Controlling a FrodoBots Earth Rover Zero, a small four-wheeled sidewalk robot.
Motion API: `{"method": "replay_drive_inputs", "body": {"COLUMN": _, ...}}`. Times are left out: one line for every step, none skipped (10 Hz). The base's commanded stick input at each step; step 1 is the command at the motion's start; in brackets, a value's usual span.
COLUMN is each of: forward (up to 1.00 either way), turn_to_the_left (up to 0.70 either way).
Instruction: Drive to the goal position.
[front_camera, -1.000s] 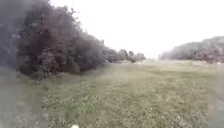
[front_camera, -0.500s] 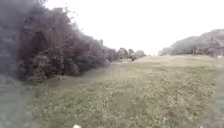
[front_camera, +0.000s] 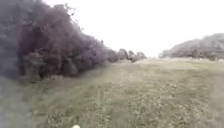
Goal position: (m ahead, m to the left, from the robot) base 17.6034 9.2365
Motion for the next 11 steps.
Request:
{"method": "replay_drive_inputs", "body": {"forward": 0.70, "turn_to_the_left": -0.14}}
{"method": "replay_drive_inputs", "body": {"forward": 0.70, "turn_to_the_left": -0.13}}
{"method": "replay_drive_inputs", "body": {"forward": 0.70, "turn_to_the_left": -0.12}}
{"method": "replay_drive_inputs", "body": {"forward": 0.70, "turn_to_the_left": -0.06}}
{"method": "replay_drive_inputs", "body": {"forward": 0.70, "turn_to_the_left": 0.00}}
{"method": "replay_drive_inputs", "body": {"forward": 0.70, "turn_to_the_left": -0.09}}
{"method": "replay_drive_inputs", "body": {"forward": 0.70, "turn_to_the_left": -0.13}}
{"method": "replay_drive_inputs", "body": {"forward": 0.70, "turn_to_the_left": -0.14}}
{"method": "replay_drive_inputs", "body": {"forward": 0.70, "turn_to_the_left": -0.14}}
{"method": "replay_drive_inputs", "body": {"forward": 0.70, "turn_to_the_left": -0.14}}
{"method": "replay_drive_inputs", "body": {"forward": 0.70, "turn_to_the_left": -0.14}}
